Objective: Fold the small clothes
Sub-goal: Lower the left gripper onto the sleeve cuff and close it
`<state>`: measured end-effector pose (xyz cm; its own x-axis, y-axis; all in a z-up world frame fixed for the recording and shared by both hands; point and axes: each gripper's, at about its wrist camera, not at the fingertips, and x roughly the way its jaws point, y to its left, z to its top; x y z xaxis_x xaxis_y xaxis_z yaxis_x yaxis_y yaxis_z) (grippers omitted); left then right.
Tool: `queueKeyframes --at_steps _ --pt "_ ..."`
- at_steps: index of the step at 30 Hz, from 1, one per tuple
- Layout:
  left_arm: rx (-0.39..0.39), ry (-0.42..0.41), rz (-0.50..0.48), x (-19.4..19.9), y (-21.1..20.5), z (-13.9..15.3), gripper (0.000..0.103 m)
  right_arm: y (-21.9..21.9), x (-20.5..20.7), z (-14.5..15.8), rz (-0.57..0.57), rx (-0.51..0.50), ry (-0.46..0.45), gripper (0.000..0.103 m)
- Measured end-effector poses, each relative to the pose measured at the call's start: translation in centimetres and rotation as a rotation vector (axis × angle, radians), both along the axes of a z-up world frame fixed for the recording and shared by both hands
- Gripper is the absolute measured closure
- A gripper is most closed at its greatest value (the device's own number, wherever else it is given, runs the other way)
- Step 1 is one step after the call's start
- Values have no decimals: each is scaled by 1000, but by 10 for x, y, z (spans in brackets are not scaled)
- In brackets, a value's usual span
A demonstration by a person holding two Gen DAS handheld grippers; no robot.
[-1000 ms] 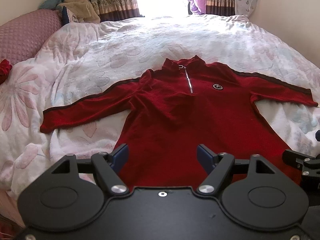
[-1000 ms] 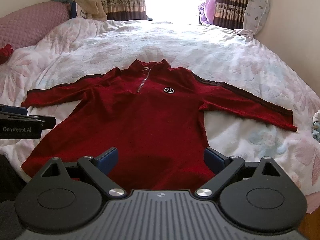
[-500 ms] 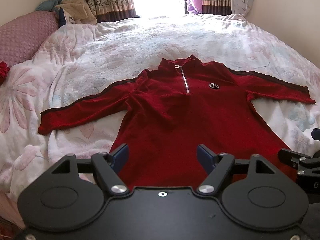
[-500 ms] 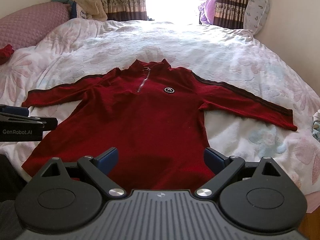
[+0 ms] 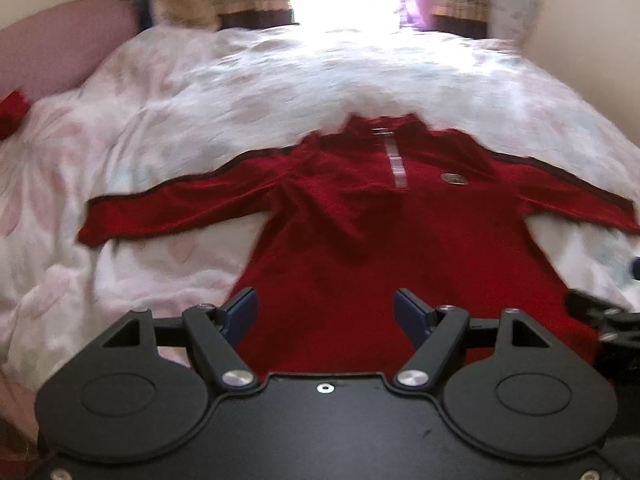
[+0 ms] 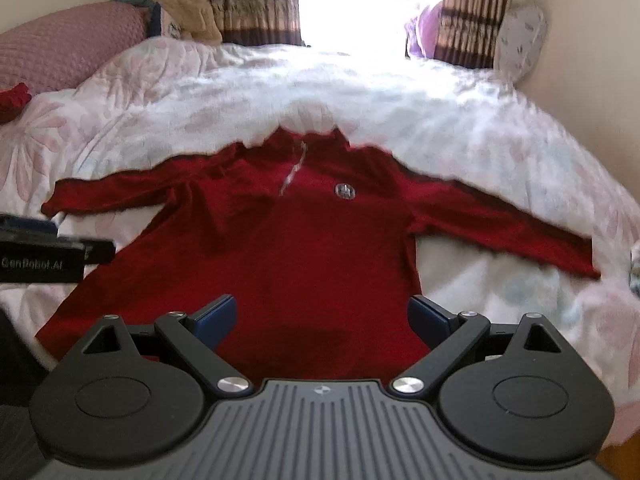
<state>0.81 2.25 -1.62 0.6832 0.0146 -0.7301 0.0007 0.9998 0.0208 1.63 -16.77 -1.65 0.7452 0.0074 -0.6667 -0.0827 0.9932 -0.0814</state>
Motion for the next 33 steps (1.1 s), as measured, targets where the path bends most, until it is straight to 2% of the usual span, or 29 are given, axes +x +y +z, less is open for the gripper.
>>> queueKeyframes --at_steps 4,6,12,17,19,23,25,26,28,29,31,33 --pt "-15 -8 53 20 23 -12 27 0 24 -4 -7 28 -2 0" --pt "0 -7 121 36 46 -21 27 -2 40 -8 12 55 12 0" --pt "26 30 380 96 155 -63 27 -1 84 -18 24 53 25 0" --pt "75 42 504 151 233 -93 27 9 136 -39 38 81 78 0" --pt "79 57 550 175 264 -100 27 19 156 -49 62 68 103 0" --pt "75 14 642 206 323 -115 27 37 184 -66 93 22 121 0" --pt "94 47 712 223 356 -131 27 41 190 -69 106 7 130 0" --pt "80 88 749 228 368 -140 27 43 191 -72 112 0 134 0" --pt "-17 164 779 237 395 -157 27 45 195 -75 120 -14 140 0" --pt "-51 162 783 238 402 -161 27 45 195 -76 121 -20 140 0" --pt "-54 145 792 240 407 -161 27 44 198 -78 116 -28 144 0" --pt "-36 131 774 238 401 -156 34 41 202 -81 110 -27 156 0"
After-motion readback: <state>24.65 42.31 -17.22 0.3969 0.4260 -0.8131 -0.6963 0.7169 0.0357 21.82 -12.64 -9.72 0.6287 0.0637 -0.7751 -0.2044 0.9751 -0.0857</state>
